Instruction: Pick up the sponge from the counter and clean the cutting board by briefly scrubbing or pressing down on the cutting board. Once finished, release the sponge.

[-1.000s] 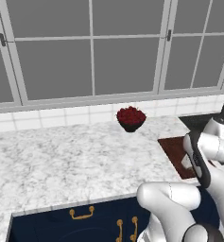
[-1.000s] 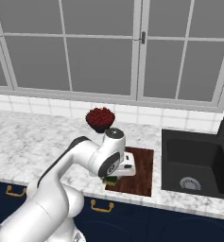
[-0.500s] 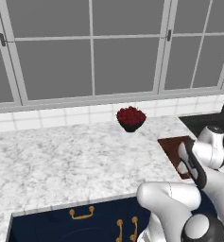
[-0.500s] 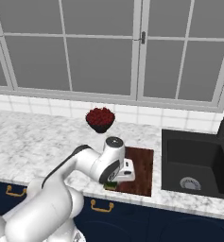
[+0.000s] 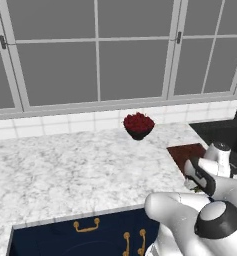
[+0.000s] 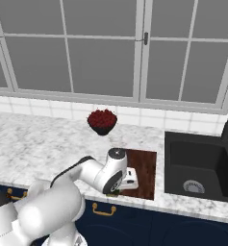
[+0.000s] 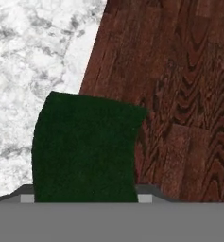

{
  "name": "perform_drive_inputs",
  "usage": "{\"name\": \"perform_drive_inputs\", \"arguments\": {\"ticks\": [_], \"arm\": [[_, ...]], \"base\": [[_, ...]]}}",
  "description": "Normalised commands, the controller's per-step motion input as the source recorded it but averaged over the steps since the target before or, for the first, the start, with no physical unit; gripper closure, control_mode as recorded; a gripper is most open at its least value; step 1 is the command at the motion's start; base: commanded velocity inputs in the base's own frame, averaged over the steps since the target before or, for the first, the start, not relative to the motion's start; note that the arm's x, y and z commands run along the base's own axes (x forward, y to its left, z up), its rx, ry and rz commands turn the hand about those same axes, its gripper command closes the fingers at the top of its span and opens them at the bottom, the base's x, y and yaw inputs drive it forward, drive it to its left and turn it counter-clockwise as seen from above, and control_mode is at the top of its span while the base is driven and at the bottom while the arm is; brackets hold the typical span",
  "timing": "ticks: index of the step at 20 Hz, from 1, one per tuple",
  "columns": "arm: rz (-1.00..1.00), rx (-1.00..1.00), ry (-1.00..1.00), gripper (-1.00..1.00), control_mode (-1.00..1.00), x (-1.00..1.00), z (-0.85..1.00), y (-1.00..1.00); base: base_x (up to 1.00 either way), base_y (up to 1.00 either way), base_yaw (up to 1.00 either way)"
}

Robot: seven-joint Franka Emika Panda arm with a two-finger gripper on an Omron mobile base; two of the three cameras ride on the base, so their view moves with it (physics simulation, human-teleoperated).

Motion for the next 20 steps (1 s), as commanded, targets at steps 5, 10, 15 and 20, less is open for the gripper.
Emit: {"name": "perform_drive_inputs", "arguments": {"ticks": [5, 10, 15, 20], "arm": [[0.00, 0.00, 0.12, 1.00, -1.00, 0.23, -0.15, 0.00], [0.00, 0.01, 0.12, 1.00, -1.00, 0.08, 0.15, -0.03], [0.00, 0.00, 0.00, 1.00, -1.00, 0.14, 0.00, 0.00], [0.00, 0.00, 0.00, 1.00, -1.00, 0.23, -0.66, 0.00]], "base": [[0.00, 0.00, 0.00], [0.00, 0.00, 0.00], [0.00, 0.00, 0.00], [0.00, 0.00, 0.00]]}}
